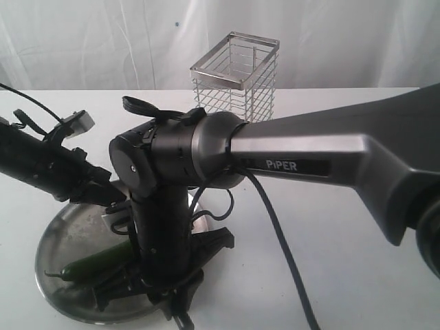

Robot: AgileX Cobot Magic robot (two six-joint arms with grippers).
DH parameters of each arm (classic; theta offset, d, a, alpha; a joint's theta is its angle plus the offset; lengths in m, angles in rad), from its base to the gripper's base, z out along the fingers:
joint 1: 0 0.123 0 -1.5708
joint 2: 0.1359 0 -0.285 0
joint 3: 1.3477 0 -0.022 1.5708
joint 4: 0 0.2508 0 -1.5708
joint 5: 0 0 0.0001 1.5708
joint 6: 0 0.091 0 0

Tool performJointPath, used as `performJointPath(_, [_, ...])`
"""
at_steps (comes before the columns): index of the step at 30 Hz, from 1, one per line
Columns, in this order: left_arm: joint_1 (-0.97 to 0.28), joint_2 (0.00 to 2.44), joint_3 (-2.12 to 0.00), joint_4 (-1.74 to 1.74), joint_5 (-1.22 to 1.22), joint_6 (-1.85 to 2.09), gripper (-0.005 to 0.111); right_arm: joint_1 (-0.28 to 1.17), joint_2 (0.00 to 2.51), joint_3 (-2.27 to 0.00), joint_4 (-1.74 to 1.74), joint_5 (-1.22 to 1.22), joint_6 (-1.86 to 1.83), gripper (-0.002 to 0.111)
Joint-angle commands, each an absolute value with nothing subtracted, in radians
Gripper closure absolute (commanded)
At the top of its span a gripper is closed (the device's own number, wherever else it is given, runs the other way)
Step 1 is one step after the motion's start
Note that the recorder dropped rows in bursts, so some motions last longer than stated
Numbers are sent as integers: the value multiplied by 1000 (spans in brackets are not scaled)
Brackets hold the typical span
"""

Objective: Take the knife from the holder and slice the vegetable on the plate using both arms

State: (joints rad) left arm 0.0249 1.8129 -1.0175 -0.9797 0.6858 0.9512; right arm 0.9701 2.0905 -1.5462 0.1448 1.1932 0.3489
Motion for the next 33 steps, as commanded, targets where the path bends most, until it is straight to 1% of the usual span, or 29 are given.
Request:
performJointPath(1, [26, 1804, -986, -1067, 691, 1014, 107, 976, 2086, -1545, 141, 1175, 337, 108])
performJointPath(7, [-37, 1804, -986, -1047, 656, 1035, 107, 976, 2116, -1545, 157, 1158, 334, 108])
performJointPath(13, [-42, 1804, -908, -1049, 533, 1041, 107, 976, 2119, -1545, 165, 1110, 334, 108])
performJointPath(18, [-42, 1804, -904, -1120, 559, 1107, 107, 976, 2119, -1545, 165, 1088, 334, 108])
performJointPath(29, [-42, 1804, -904, -1124, 563, 1107, 107, 974, 2119, -1547, 167, 966, 333, 108])
performJointPath(33, [-42, 1804, -904, -1124, 559, 1107, 107, 955, 2119, -1549, 169, 968, 333, 108])
